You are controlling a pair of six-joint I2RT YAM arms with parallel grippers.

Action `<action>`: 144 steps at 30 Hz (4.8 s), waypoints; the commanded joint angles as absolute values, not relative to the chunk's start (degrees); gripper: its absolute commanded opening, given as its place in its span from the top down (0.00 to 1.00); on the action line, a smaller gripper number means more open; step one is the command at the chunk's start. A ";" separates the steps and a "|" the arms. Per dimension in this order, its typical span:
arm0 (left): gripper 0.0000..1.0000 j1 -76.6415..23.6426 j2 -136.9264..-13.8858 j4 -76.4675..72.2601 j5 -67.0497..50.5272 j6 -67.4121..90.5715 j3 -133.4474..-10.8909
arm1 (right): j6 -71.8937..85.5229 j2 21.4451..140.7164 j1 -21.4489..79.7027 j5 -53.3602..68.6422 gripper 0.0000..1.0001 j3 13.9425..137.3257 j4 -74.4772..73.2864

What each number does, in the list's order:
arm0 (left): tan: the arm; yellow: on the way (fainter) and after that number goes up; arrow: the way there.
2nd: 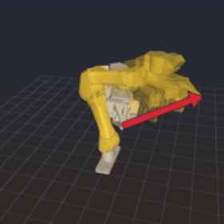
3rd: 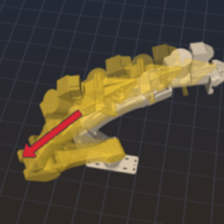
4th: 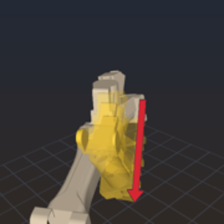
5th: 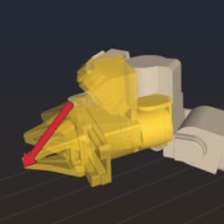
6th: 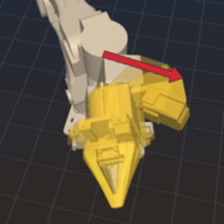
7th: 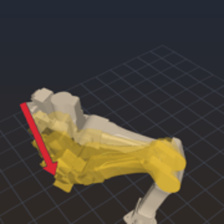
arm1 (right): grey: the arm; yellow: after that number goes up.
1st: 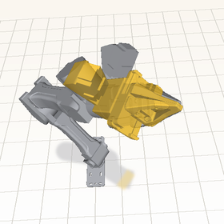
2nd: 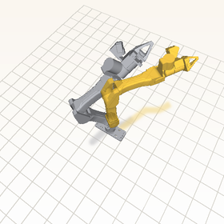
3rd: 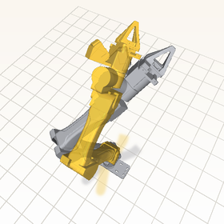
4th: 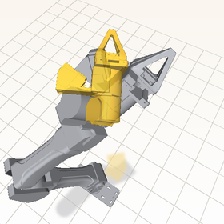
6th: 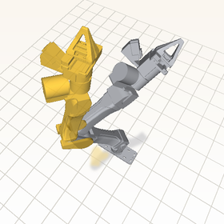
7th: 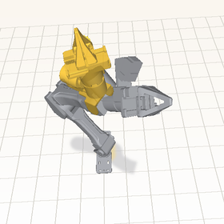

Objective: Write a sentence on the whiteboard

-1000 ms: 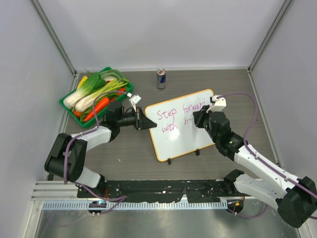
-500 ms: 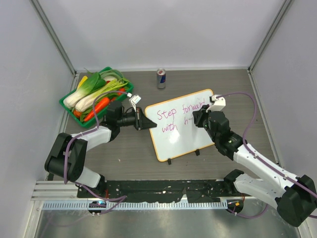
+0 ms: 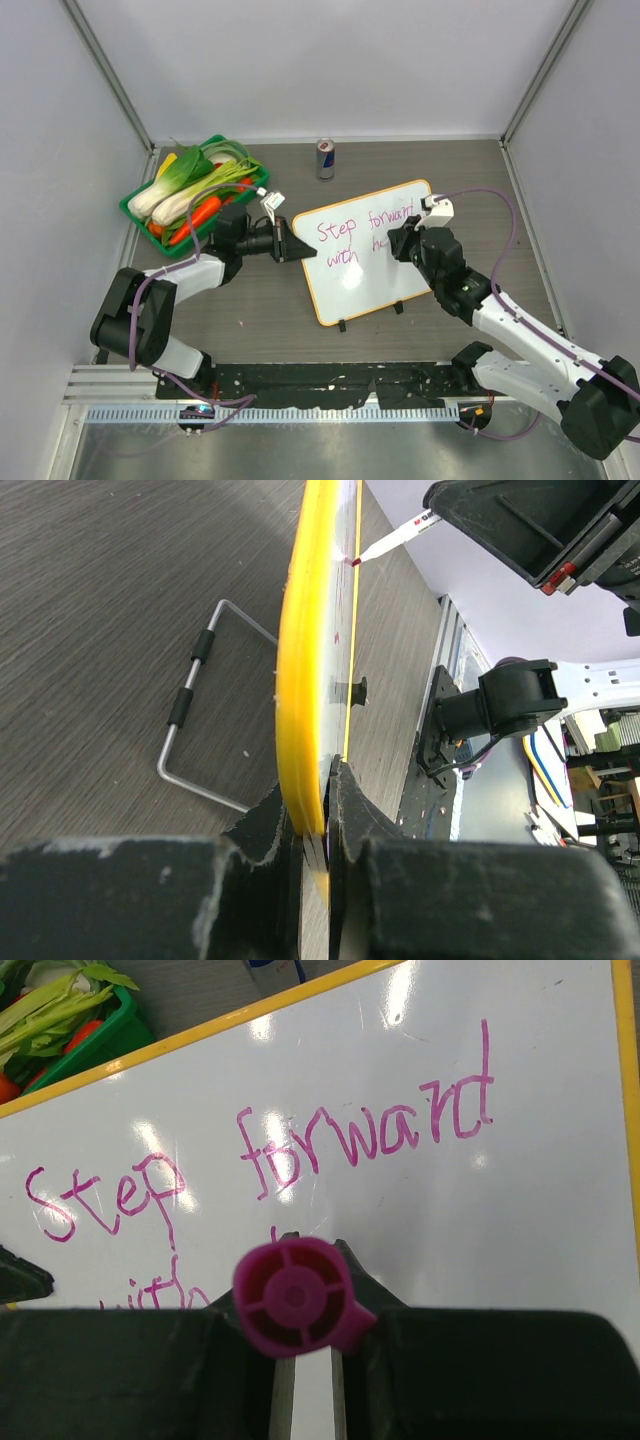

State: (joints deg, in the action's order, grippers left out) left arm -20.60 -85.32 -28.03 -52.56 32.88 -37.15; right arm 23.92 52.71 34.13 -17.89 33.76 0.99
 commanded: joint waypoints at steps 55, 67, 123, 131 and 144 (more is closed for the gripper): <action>1.00 -22.59 -88.07 -19.34 -49.13 21.27 -35.60 | 23.91 52.82 34.19 -23.73 0.99 37.00 2.37; 1.00 -22.59 -88.07 -19.34 -49.13 21.18 -35.59 | 24.08 54.93 34.19 -24.52 0.98 35.68 2.99; 1.00 -22.85 -88.33 -18.81 -49.31 20.83 -35.77 | 24.52 55.63 34.01 -25.31 0.99 37.62 3.69; 1.00 -23.03 -88.24 -18.72 -49.31 20.83 -35.86 | 23.73 55.55 33.49 -27.68 0.99 37.71 2.37; 1.00 -23.03 -88.42 -18.63 -49.04 20.74 -35.95 | 23.55 55.02 32.87 -26.99 0.98 36.83 -1.30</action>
